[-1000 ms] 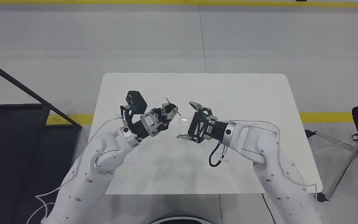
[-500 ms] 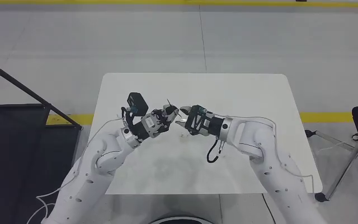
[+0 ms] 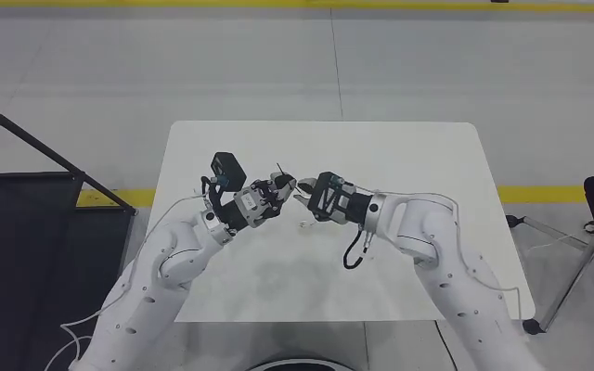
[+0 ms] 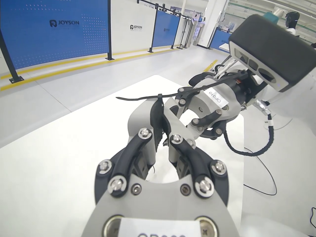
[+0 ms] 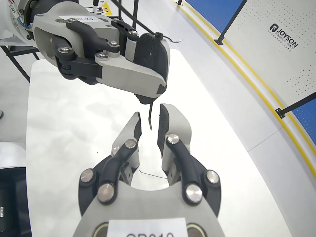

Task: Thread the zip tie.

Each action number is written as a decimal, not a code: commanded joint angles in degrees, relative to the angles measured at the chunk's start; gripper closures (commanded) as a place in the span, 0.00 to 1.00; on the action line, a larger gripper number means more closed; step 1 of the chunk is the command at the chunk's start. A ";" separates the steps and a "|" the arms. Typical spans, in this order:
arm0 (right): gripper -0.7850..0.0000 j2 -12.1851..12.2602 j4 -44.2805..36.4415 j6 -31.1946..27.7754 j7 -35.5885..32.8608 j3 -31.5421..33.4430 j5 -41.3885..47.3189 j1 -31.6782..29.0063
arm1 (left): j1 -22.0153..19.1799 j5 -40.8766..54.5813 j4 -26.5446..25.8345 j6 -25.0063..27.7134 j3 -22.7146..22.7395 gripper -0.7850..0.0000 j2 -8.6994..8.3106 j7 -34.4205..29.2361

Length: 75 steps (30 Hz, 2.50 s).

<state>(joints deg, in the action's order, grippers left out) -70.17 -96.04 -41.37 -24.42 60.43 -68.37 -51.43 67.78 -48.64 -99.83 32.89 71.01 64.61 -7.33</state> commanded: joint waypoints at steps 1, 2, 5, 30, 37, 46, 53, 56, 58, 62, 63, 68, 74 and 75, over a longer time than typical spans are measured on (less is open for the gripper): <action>0.96 0.01 0.10 0.28 -0.18 -0.01 0.17 0.11 | -0.03 0.04 0.05 0.06 0.03 1.00 0.02 -0.03; 1.00 0.02 0.11 0.44 -0.21 -0.02 0.26 0.13 | -0.03 -0.03 0.05 0.00 0.06 1.00 0.02 -0.02; 1.00 0.04 0.16 0.64 -0.47 -0.12 0.46 0.22 | -0.03 -0.05 0.08 0.03 0.09 1.00 0.05 -0.02; 1.00 0.45 -0.16 2.04 1.63 0.46 0.63 -0.28 | 0.02 0.44 0.28 0.56 0.24 0.03 0.18 -1.05; 1.00 0.68 -0.31 2.54 3.30 1.56 1.30 -1.05 | 0.49 -0.01 0.34 1.27 0.93 0.00 0.04 -1.34; 1.00 0.97 -0.09 1.07 3.78 2.34 2.89 -1.39 | 1.95 7.26 2.48 5.07 4.71 0.00 -0.42 -0.02; 1.00 1.14 0.24 -0.16 3.81 2.26 3.01 -1.06 | 0.37 25.70 5.50 12.45 5.54 0.25 -1.19 -10.41; 1.00 1.23 0.50 -1.21 3.97 2.20 2.96 -0.82 | -1.17 39.28 7.42 15.18 4.89 0.33 -1.88 -19.43; 1.00 1.28 0.77 -1.94 4.01 2.11 3.03 -0.63 | -2.73 48.84 8.84 15.20 4.64 0.35 -2.46 -26.28; 1.00 1.37 1.42 -3.34 4.31 1.91 3.12 -0.07 | -5.77 65.12 11.72 12.02 4.02 0.42 -3.40 -39.02; 1.00 1.39 1.57 -3.54 4.40 1.87 3.05 0.04 | -6.56 68.08 12.73 11.24 4.14 0.44 -3.57 -41.36; 1.00 1.47 1.87 -3.88 4.92 1.66 2.67 0.30 | -9.43 77.56 16.02 8.41 3.07 0.44 -3.87 -50.40; 1.00 1.55 2.04 -3.99 5.23 1.44 2.57 0.48 | -12.51 80.82 19.70 6.57 1.20 0.44 -3.72 -55.70; 1.00 1.57 2.07 -3.97 5.26 1.41 2.57 0.51 | -12.86 80.63 20.04 6.57 0.82 0.44 -3.64 -55.59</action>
<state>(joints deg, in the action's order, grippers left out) -68.62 -94.00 -45.38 -19.19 61.88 -65.80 -50.96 55.35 32.31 -80.22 39.52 72.32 60.87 -63.10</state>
